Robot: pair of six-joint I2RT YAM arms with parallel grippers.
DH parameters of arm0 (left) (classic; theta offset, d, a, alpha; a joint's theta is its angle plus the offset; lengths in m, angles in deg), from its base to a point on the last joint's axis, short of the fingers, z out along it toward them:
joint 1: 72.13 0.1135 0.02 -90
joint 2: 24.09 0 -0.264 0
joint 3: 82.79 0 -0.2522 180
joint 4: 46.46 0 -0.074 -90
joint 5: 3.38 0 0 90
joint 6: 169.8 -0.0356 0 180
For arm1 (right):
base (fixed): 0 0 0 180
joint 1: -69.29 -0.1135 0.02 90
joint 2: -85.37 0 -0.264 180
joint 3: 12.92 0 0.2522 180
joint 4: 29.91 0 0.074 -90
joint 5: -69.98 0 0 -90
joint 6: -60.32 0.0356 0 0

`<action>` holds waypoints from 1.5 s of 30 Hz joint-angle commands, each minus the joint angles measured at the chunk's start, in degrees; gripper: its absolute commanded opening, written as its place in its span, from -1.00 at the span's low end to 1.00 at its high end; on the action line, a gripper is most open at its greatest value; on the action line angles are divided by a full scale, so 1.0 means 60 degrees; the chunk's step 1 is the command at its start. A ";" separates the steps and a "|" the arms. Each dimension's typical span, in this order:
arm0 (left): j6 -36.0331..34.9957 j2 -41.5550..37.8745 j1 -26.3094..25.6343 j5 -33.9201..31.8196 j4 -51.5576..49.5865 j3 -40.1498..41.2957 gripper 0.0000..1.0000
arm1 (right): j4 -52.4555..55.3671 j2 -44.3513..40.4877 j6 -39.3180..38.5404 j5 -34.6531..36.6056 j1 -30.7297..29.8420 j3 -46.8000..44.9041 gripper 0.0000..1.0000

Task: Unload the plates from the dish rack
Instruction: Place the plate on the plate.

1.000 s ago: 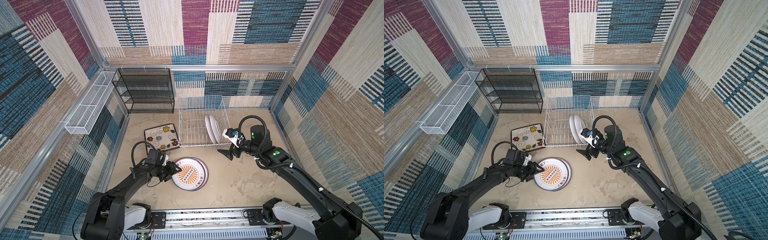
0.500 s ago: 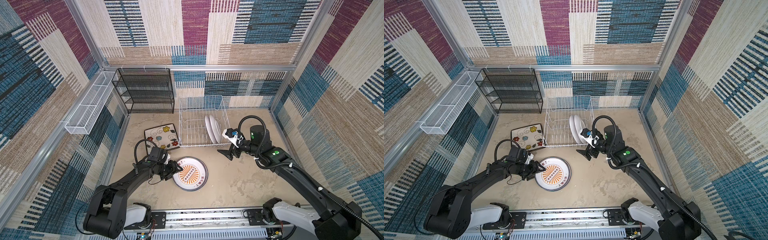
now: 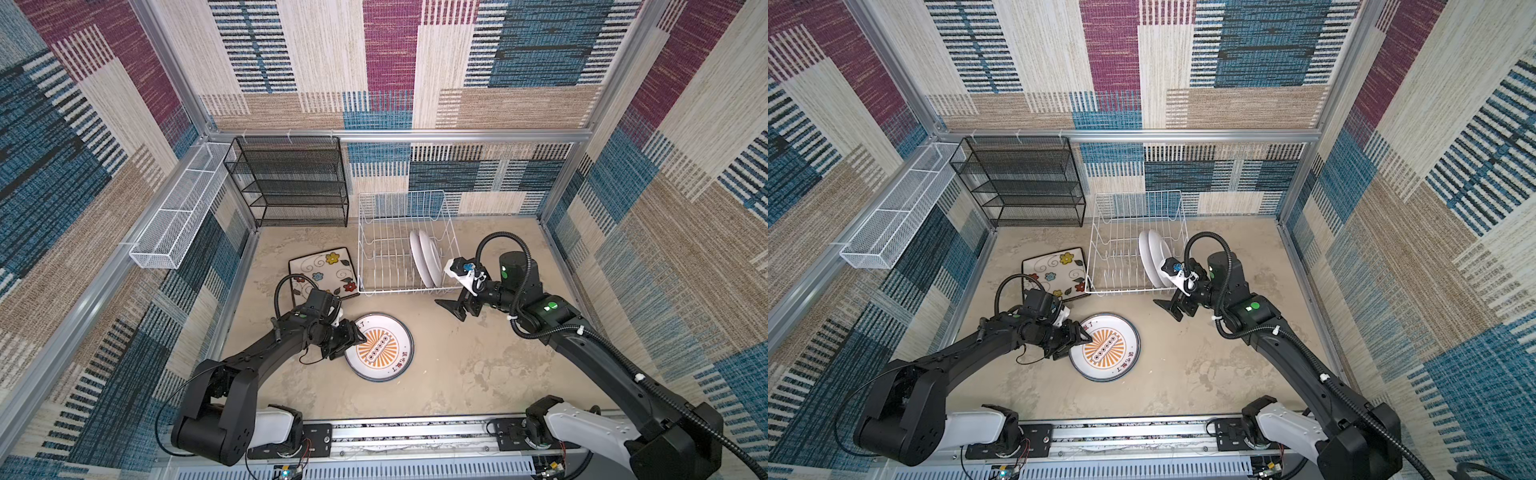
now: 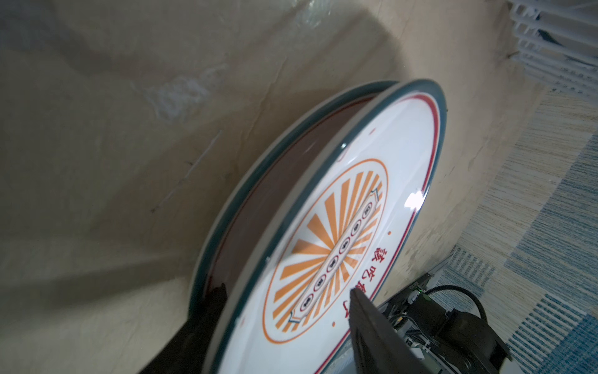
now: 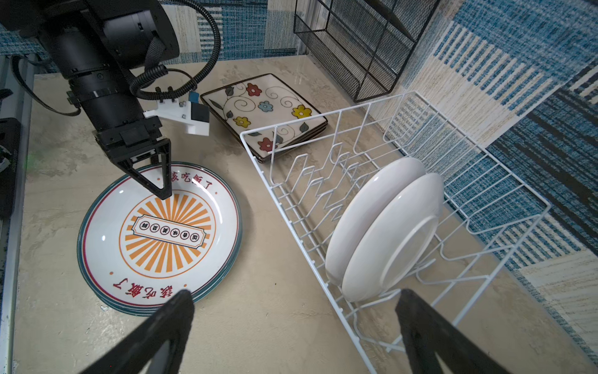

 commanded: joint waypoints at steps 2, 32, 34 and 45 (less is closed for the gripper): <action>-0.0306 -0.0013 -0.0090 -0.0188 -0.0698 -0.0360 0.26 | -0.0260 -0.0040 0.0000 0.0039 -0.0017 -0.0039 0.99; -0.1385 0.0450 -0.0255 -0.1222 -0.2956 -0.1715 0.26 | -0.0301 -0.0267 0.0047 0.0156 -0.0024 -0.0223 1.00; -0.1396 0.0531 -0.0302 -0.1221 -0.2961 -0.1819 0.26 | -0.0289 -0.0266 0.0059 0.0160 -0.0017 -0.0207 1.00; -0.1421 0.0518 -0.0361 -0.1619 -0.3423 -0.2285 0.26 | -0.0327 -0.0250 0.0116 0.0290 -0.0017 -0.0198 1.00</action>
